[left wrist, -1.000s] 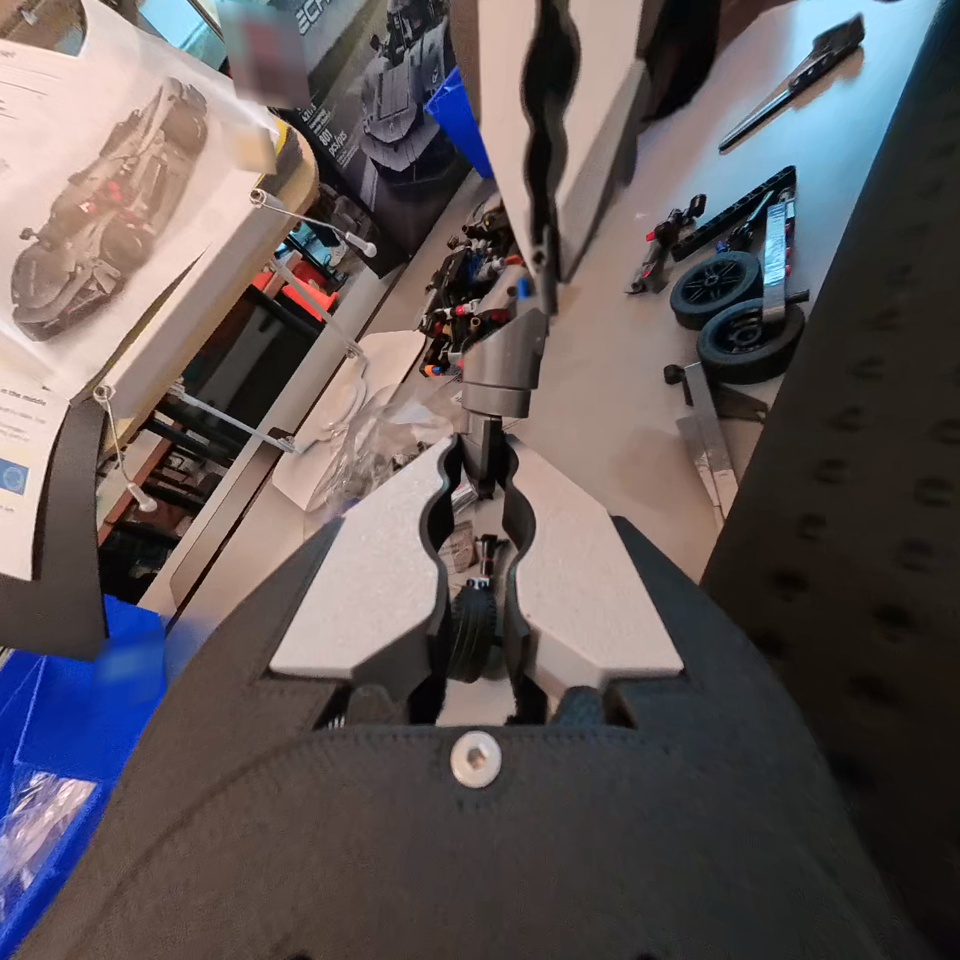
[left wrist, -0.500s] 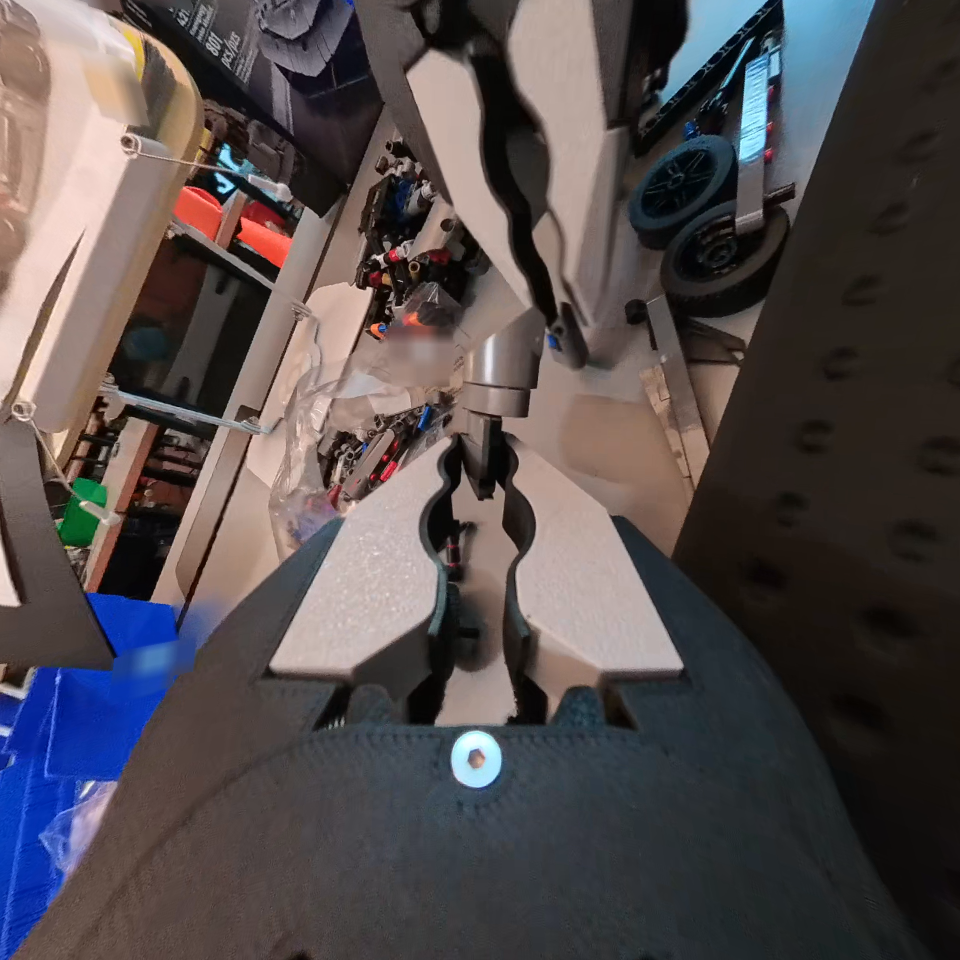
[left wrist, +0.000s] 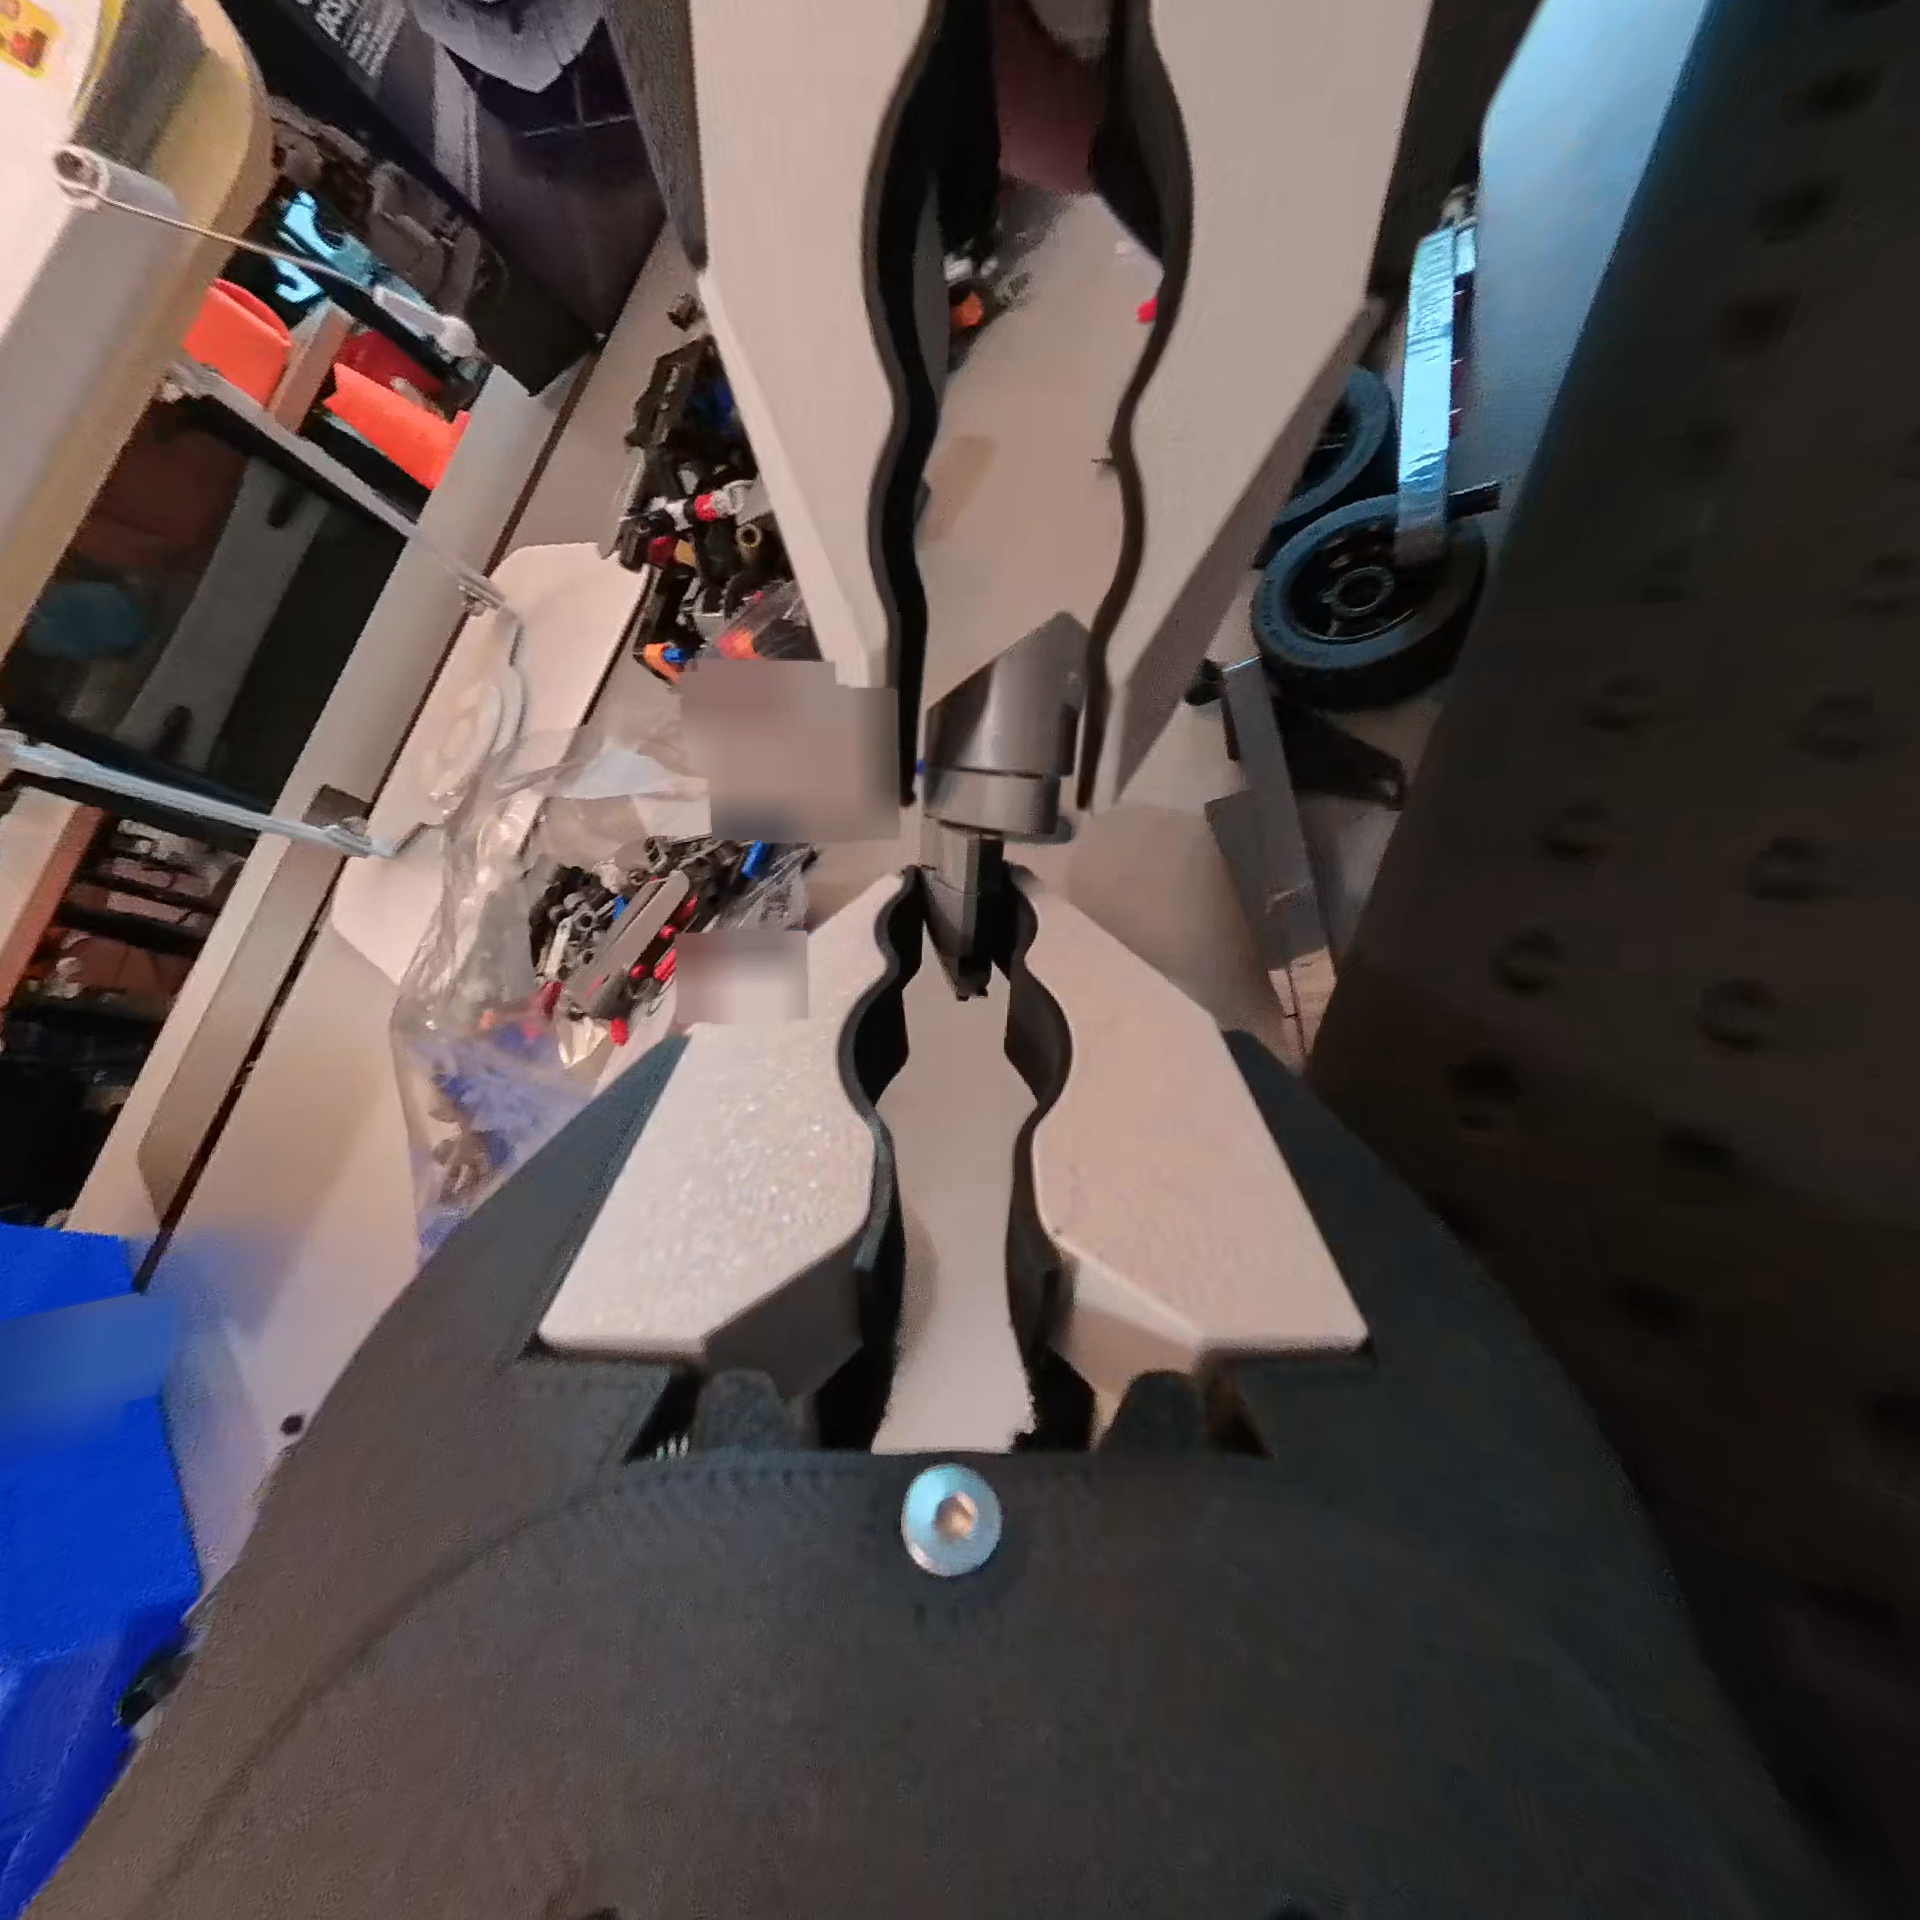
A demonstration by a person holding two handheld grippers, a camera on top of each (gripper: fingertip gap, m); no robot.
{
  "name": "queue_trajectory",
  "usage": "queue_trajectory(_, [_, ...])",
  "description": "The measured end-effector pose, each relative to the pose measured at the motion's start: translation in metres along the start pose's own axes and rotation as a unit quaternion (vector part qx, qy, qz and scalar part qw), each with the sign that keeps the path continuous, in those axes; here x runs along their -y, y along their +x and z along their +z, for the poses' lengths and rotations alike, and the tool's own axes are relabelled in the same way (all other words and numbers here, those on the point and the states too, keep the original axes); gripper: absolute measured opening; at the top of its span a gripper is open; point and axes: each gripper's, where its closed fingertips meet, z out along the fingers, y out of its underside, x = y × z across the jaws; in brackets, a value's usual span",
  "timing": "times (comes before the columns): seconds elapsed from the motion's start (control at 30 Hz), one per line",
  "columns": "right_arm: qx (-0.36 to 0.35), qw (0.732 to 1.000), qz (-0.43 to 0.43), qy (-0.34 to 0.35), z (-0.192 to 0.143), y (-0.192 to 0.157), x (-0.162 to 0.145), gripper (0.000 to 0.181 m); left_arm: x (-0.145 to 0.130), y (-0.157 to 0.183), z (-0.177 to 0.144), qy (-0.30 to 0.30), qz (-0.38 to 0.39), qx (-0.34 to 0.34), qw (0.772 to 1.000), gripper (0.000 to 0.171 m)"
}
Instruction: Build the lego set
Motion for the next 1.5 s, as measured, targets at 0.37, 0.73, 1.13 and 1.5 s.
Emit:
queue_trajectory(0.37, [-0.017, 0.999, 0.026, 0.021, -0.021, 0.012, 0.003, 0.0, -0.014, -0.006, -0.002, -0.022, -0.029, -0.008, 0.999, 0.01])
queue_trajectory(0.73, [0.017, 0.995, 0.086, 0.041, -0.013, 0.011, -0.001, 0.025, 0.003, -0.002, -0.013, 0.052, -0.096, -0.074, 0.991, 0.01])
queue_trajectory(1.13, [0.026, 0.993, 0.103, 0.053, -0.025, 0.014, 0.004, 0.005, 0.018, 0.0, -0.02, 0.093, -0.081, -0.073, 0.99, 0.01])
queue_trajectory(1.5, [0.031, 0.969, 0.206, 0.13, -0.073, 0.045, -0.018, 0.005, -0.01, -0.018, -0.033, 0.067, -0.129, -0.056, 0.988, 0.01])
